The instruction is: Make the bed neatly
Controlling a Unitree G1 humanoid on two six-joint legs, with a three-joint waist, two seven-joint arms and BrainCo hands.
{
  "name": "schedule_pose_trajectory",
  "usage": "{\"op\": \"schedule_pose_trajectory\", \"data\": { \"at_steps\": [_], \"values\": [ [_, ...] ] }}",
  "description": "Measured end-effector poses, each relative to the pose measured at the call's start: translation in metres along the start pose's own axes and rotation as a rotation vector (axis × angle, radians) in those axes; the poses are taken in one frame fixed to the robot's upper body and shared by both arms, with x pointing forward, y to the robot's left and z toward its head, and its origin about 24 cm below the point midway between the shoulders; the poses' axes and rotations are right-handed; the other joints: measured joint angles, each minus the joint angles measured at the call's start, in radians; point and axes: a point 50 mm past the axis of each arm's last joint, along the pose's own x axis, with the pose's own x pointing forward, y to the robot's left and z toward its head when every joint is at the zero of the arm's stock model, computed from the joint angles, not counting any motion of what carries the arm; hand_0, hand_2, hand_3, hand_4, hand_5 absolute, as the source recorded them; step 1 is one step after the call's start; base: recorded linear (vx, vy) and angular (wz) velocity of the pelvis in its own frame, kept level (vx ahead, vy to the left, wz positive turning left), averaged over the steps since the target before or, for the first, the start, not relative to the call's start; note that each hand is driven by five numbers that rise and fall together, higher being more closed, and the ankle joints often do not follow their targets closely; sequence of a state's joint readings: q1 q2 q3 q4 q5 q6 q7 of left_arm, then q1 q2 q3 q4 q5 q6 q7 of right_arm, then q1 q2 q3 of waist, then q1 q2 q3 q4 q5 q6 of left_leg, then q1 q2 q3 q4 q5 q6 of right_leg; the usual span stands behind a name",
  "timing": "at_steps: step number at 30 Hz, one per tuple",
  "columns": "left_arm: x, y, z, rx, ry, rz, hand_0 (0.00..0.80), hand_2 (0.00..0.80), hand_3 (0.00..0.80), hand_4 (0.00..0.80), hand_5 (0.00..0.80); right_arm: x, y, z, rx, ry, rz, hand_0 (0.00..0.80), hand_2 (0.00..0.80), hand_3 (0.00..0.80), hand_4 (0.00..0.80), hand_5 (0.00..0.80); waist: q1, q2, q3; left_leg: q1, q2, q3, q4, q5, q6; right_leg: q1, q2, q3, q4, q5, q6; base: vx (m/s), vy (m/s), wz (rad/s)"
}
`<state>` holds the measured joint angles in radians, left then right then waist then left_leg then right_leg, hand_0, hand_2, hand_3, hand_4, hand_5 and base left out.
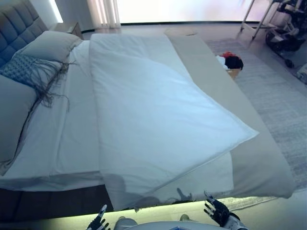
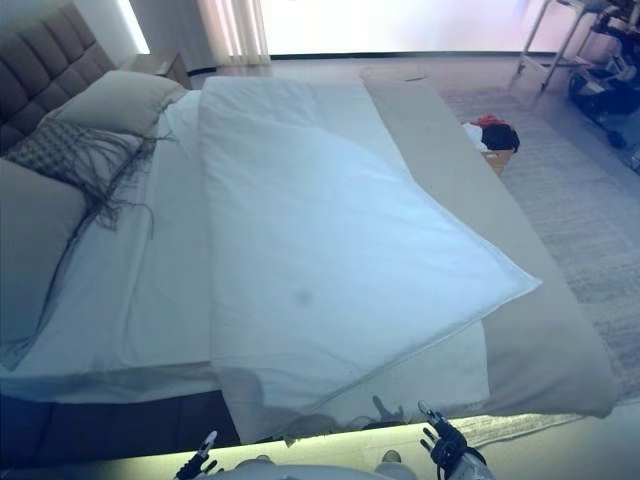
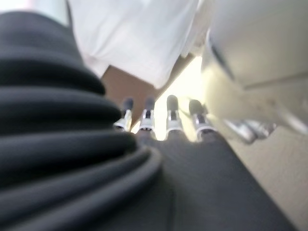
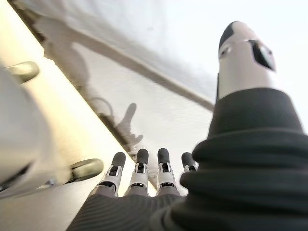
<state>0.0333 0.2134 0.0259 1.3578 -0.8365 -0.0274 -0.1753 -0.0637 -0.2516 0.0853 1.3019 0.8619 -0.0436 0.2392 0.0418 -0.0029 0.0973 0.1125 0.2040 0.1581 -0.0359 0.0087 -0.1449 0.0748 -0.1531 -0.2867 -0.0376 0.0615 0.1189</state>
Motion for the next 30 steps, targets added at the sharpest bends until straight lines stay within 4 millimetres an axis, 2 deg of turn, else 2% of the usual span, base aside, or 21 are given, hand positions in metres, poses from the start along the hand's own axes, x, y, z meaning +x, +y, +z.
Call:
{"op": "schedule_pose_trajectory", "data": {
  "at_steps": [3,5,8,10,13,15,19,22,25,30],
  "values": [
    [0.0,-0.002,0.003,0.003,-0.01,-0.007,0.0,0.0,0.0,0.0,0.0,0.001,0.002,0.003,0.055,-0.016,0.0,0.0,0.0,0.0,0.0,0.0,0.001,0.002,0.007,-0.004,-0.001,-0.026,-0.01,0.004,-0.023,-0.001,0.0,-0.001,0.017,-0.015,0.006,-0.006,-0.121,0.2],
    [0.001,-0.002,0.005,0.005,-0.017,-0.01,0.0,0.0,0.0,0.0,0.0,0.001,0.003,0.004,0.096,-0.026,-0.001,0.0,0.0,0.0,0.0,0.0,0.002,0.007,0.01,-0.006,0.0,-0.029,-0.013,0.001,-0.018,-0.01,-0.007,-0.002,0.037,-0.029,0.007,-0.029,-0.063,0.12],
    [0.002,-0.007,0.008,0.01,-0.022,-0.035,0.0,0.0,0.0,0.0,0.0,0.002,0.002,0.009,0.228,-0.056,-0.003,0.0,0.0,0.0,0.0,0.0,0.002,0.022,0.021,-0.045,-0.001,-0.051,-0.006,0.003,-0.016,-0.02,-0.012,-0.028,0.043,-0.039,0.005,-0.083,-0.003,0.27],
    [0.003,-0.014,0.011,0.025,-0.027,-0.06,0.0,0.0,0.0,0.0,0.0,0.003,0.005,0.02,0.295,-0.089,0.02,0.0,0.0,0.0,0.0,0.0,0.002,0.036,0.032,-0.093,-0.001,-0.052,0.021,0.004,-0.014,-0.061,-0.024,-0.043,0.08,-0.047,0.005,-0.099,0.04,0.25],
    [0.005,-0.025,0.018,0.044,-0.042,-0.102,0.0,0.0,0.0,0.0,0.0,0.005,0.011,0.051,0.37,-0.168,0.054,0.0,0.0,0.0,0.0,0.0,0.003,0.058,0.068,-0.151,-0.013,-0.056,0.067,0.011,-0.016,-0.118,-0.05,-0.052,0.154,-0.071,0.01,-0.076,0.004,0.23],
    [0.007,-0.038,0.031,0.071,-0.076,-0.148,0.0,0.0,0.0,0.0,0.0,0.006,0.02,0.077,0.388,-0.229,0.088,0.0,0.0,0.0,0.0,0.0,0.003,0.061,0.105,-0.191,-0.028,-0.059,0.107,0.009,-0.013,-0.16,-0.078,-0.055,0.219,-0.098,0.015,-0.196,0.003,0.28],
    [0.007,-0.078,0.078,0.134,-0.199,-0.272,0.0,0.0,0.0,0.0,0.0,0.003,0.062,0.149,0.387,-0.375,0.194,0.0,0.0,0.0,0.0,0.0,0.005,0.056,0.219,-0.39,-0.045,-0.083,0.253,0.002,-0.001,-0.363,-0.136,-0.047,0.431,-0.16,-0.005,-0.198,-0.001,0.23],
    [0.002,-0.107,0.107,0.154,-0.282,-0.349,0.0,0.0,0.0,0.0,0.0,-0.006,0.086,0.189,0.399,-0.457,0.213,0.0,0.0,0.0,0.0,0.0,0.023,0.06,0.314,-0.488,-0.049,-0.101,0.336,-0.01,0.003,-0.479,-0.166,-0.024,0.553,-0.202,-0.031,-0.095,0.007,0.09],
    [0.0,-0.114,0.113,0.128,-0.305,-0.374,0.0,0.0,0.0,0.0,0.0,-0.01,0.097,0.202,0.419,-0.478,0.227,0.0,0.0,0.0,0.0,0.0,0.03,0.06,0.344,-0.558,-0.046,-0.11,0.387,-0.014,-0.002,-0.559,-0.177,-0.01,0.623,-0.225,-0.041,-0.075,0.02,0.01],
    [-0.003,-0.125,0.12,0.134,-0.338,-0.414,0.0,0.0,0.0,0.0,0.0,-0.018,0.096,0.22,0.433,-0.522,0.231,0.0,0.0,0.0,0.0,0.0,0.029,0.066,0.378,-0.674,-0.039,-0.116,0.476,-0.03,-0.002,-0.678,-0.186,0.018,0.71,-0.241,-0.056,-0.062,0.01,-0.02]
  ]
}}
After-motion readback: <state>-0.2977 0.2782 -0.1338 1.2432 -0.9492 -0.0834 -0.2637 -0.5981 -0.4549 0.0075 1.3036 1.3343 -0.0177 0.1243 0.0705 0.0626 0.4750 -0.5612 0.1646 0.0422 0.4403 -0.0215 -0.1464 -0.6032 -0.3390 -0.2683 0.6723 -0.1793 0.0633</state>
